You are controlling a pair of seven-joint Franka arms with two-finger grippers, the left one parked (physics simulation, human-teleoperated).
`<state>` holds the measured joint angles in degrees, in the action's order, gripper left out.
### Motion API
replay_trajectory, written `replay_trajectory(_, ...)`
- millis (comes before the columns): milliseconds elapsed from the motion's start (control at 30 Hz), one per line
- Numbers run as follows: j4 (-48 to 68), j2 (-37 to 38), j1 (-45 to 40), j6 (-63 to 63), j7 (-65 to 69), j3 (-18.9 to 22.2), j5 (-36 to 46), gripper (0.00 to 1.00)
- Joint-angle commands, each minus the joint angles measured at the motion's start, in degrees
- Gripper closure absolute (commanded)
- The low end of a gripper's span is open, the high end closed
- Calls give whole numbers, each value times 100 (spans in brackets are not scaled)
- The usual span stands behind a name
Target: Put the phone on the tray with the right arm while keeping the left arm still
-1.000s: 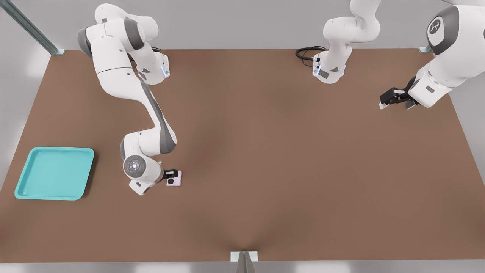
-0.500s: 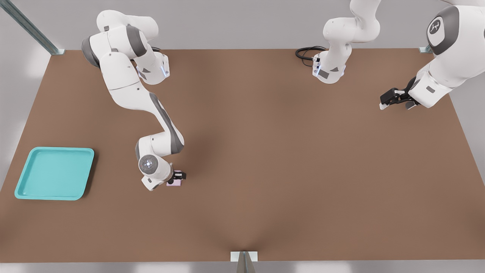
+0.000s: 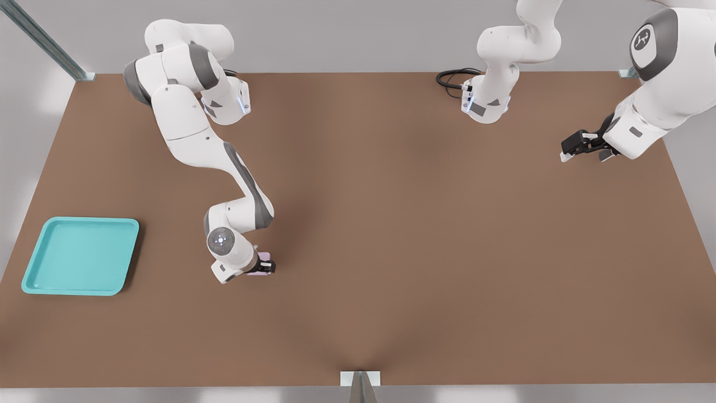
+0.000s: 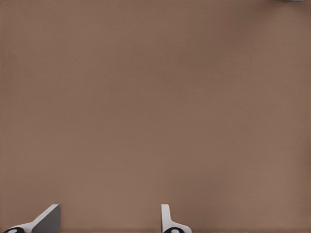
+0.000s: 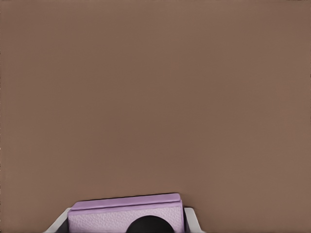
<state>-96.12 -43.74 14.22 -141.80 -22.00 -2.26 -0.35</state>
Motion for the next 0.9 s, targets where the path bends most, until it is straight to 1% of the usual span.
replay_trajectory(0,-3,50,-7,-14,-243,-2,-35,28)
replay_trajectory(67,-12,287,-60,285,-94,-2,-35,29)
replay_trajectory(167,-3,604,-464,645,635,6,-35,29)
replay_trajectory(267,-3,911,-1264,1207,1909,-2,-35,29)
replay_trajectory(433,-3,1114,-2819,1682,4555,6,-35,29)
replay_trajectory(533,50,1017,-3610,1718,5618,6,-26,29)
replay_trajectory(600,252,806,-3970,1656,6154,15,-9,29)
replay_trajectory(700,771,367,-4287,1656,6735,24,-9,28)
replay_trajectory(733,779,349,-4288,1639,6683,24,0,0)
replay_trajectory(800,788,340,-4270,1639,6665,7,-9,0)
replay_trajectory(867,1183,384,-4191,1718,6692,-46,0,0)
